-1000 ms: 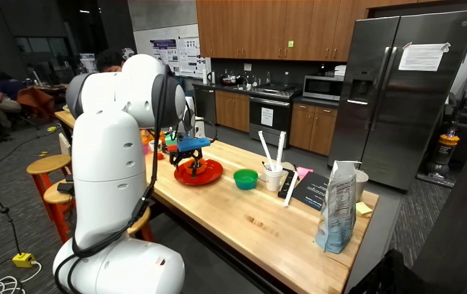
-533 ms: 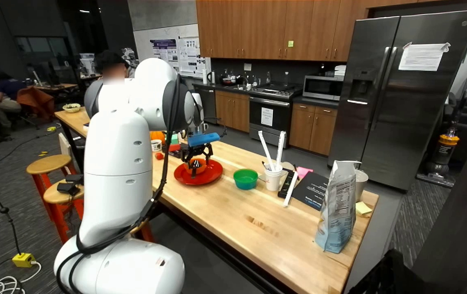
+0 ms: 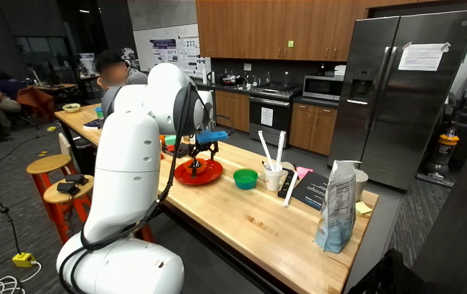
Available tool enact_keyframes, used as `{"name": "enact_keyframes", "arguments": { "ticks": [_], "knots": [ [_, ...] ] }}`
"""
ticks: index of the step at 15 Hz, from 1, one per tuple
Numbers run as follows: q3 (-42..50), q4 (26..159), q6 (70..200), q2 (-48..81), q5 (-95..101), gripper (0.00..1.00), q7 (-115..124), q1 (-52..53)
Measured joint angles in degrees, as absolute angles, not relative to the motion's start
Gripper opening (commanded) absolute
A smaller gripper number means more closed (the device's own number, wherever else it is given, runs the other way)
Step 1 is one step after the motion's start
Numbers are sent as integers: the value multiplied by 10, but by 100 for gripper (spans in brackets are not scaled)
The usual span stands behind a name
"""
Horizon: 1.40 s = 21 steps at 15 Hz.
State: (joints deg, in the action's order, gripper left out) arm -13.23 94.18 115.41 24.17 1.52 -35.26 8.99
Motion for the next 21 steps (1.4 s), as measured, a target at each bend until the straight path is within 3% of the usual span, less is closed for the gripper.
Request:
{"name": "enact_keyframes", "arguments": {
  "ticks": [21],
  "knots": [
    [-158, 905, 1045, 252, -47, 100, -321, 124]
  ]
}}
